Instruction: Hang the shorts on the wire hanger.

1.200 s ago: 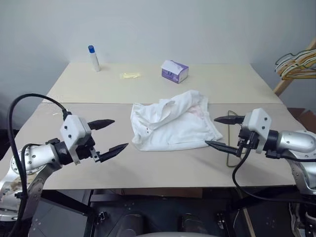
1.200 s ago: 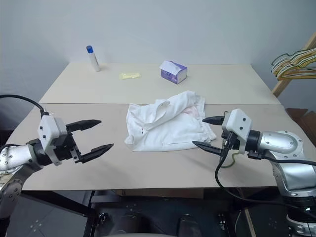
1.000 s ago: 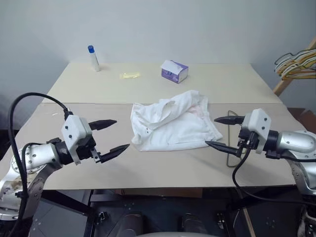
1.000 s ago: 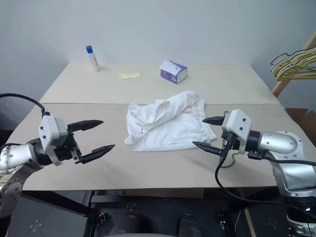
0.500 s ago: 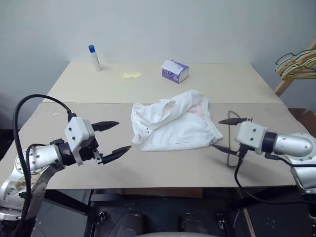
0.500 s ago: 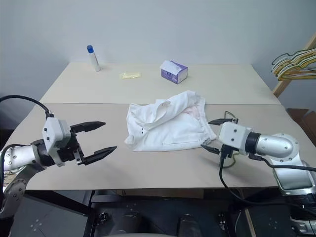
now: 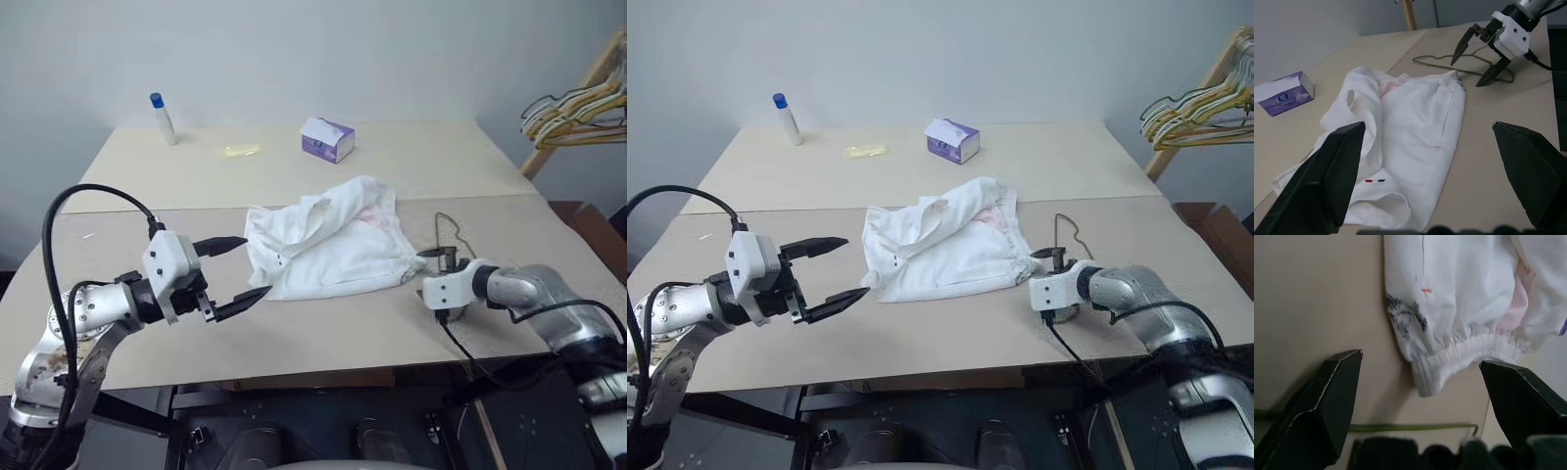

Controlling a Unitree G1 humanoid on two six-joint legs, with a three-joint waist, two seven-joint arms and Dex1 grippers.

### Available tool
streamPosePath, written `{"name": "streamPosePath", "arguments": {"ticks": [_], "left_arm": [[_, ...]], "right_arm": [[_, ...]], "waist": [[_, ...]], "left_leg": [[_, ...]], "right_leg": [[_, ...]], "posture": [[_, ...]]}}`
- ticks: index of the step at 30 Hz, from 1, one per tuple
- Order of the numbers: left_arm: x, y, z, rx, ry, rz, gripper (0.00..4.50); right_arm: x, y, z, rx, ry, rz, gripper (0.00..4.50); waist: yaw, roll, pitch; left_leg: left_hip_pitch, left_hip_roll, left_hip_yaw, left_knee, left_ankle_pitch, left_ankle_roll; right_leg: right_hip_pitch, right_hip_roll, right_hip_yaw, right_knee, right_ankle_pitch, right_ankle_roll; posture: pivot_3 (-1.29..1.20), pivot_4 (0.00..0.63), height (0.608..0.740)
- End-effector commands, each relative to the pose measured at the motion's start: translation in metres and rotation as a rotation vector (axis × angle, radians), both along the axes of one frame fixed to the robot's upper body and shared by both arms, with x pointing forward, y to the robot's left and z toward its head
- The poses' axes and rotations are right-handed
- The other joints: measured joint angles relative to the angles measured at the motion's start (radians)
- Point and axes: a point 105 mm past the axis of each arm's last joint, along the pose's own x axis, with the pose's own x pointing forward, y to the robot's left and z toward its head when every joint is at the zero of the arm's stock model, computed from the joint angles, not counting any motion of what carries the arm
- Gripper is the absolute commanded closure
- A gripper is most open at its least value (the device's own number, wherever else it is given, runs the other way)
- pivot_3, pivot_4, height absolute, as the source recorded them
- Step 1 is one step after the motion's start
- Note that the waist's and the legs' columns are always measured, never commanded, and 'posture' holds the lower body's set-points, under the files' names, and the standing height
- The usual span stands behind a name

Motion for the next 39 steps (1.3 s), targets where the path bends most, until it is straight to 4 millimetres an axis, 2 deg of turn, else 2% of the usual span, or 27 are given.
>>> {"name": "streamPosePath", "arguments": {"ticks": [1,4,14,18,24,28,34,38,39], "left_arm": [[-0.001,0.0,0.008,0.012,-0.051,-0.009,0.0],[-0.002,-0.001,0.007,0.012,-0.052,-0.007,0.0],[-0.001,0.0,0.006,0.027,-0.068,0.001,0.0],[0.003,0.001,-0.006,0.127,-0.082,0.014,0.0],[0.015,0.013,-0.055,0.495,-0.158,-0.045,0.0],[0.037,0.012,-0.082,0.663,-0.213,-0.072,0.0],[0.07,0.008,-0.1,0.846,-0.323,-0.108,0.0],[0.081,0.009,-0.107,0.94,-0.33,-0.177,0.0],[0.081,0.011,-0.11,0.958,-0.322,-0.203,0.29]], "right_arm": [[0.012,-0.004,-0.009,-0.057,-0.032,0.001,0.18],[0.022,0.001,-0.013,-0.078,-0.049,0.02,0.93],[0.04,0.017,-0.016,-0.085,-0.078,0.05,4.49],[0.038,0.02,-0.007,-0.054,-0.103,0.077,4.49],[0.028,0.03,0.023,0.017,-0.172,0.149,4.49],[0.017,0.032,0.034,0.038,-0.184,0.174,4.49],[0.013,0.032,0.037,0.041,-0.184,0.167,4.49],[0.013,0.034,0.041,0.048,-0.193,0.164,4.49],[0.013,0.034,0.042,0.05,-0.196,0.163,4.5]], "waist": [[-0.002,-0.001,0.0],[-0.01,-0.001,-0.001],[-0.023,-0.002,-0.001],[-0.021,-0.002,-0.001],[-0.015,0.0,-0.001],[-0.009,0.0,-0.002],[-0.009,0.001,-0.004],[-0.017,0.003,-0.007],[-0.018,0.004,-0.009]], "left_leg": [[0.0,0.0,0.0,0.0,0.0,0.0],[0.002,0.0,0.0,0.0,0.0,0.0],[0.002,0.0,0.0,0.0,0.0,0.0],[0.002,0.0,0.0,-0.001,0.0,0.0],[0.001,0.0,0.001,-0.002,0.0,0.0],[0.0,0.0,0.001,-0.002,0.0,0.0],[0.0,0.0,0.008,-0.002,0.0,0.0],[0.0,0.0,0.01,-0.001,0.0,0.0],[0.0,0.0,0.01,-0.001,0.0,0.0]], "right_leg": [[0.001,0.0,0.0,0.0,0.0,0.0],[0.002,0.0,0.0,0.0,0.0,0.0],[0.001,0.0,0.001,0.001,0.001,0.0],[0.001,0.0,0.001,0.001,0.001,0.001],[-0.001,0.0,0.001,0.001,0.004,0.005],[-0.001,0.0,0.0,0.001,0.004,0.005],[-0.001,0.0,0.0,0.001,0.004,0.006],[-0.001,-0.001,0.0,0.001,0.004,0.006],[-0.001,0.0,0.0,0.001,0.004,0.006]], "posture": [[0.15,0.044,0.74],[0.16,0.042,0.74],[0.18,0.032,0.74],[0.17,0.027,0.74],[0.15,0.019,0.74],[0.11,0.006,0.74],[0.08,0.0,0.74],[0.06,0.0,0.74],[0.06,0.0,0.74]]}}
